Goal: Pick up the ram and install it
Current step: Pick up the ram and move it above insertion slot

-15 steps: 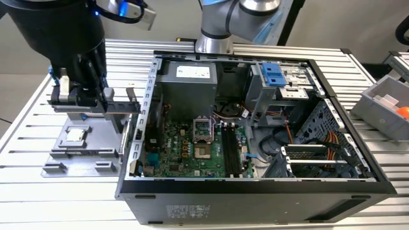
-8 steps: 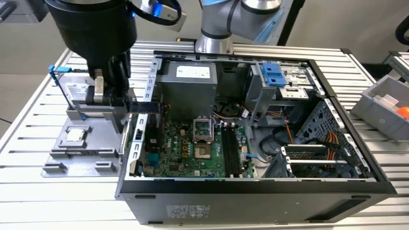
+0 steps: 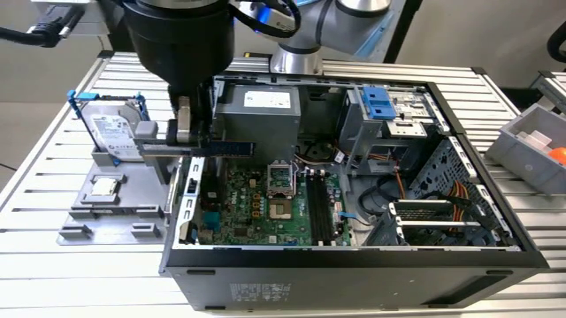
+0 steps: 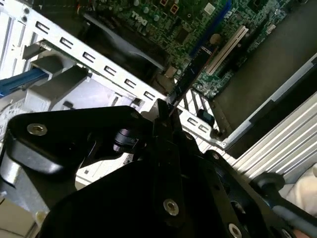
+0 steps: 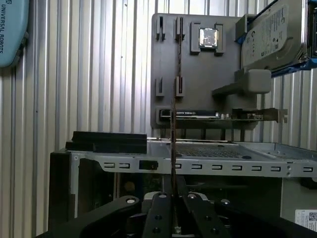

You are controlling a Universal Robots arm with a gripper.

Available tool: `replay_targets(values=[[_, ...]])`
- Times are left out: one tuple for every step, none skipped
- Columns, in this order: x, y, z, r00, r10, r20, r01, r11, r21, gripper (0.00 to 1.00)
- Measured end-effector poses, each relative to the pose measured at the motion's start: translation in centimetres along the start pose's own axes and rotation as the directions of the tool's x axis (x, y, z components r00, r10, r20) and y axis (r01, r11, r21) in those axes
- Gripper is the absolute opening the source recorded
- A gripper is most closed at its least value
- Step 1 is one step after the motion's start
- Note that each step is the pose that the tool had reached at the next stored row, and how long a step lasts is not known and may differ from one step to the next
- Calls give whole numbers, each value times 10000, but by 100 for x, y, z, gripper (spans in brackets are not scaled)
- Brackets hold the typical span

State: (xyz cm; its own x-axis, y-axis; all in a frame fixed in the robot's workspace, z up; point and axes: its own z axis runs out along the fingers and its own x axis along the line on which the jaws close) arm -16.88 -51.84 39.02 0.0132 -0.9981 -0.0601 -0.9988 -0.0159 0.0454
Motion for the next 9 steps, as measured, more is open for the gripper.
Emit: replay_targets(values=[[0,-46,-2,10000,2,1,-2,10000,-2,0],[1,-91,-4,10000,2,1,-2,10000,-4,0],[2,-136,-6,10000,1,1,-1,10000,-4,0],[2,-183,-8,10000,1,1,-1,10000,-4,0],[3,-225,-10,10000,2,1,-2,10000,-5,0],[3,-274,-12,10000,2,1,-2,10000,-4,0],[4,-319,-15,10000,1,0,-1,10000,-5,0],[5,-365,-17,10000,0,1,0,10000,-5,0],[5,-409,-19,10000,2,0,-2,10000,-5,0]])
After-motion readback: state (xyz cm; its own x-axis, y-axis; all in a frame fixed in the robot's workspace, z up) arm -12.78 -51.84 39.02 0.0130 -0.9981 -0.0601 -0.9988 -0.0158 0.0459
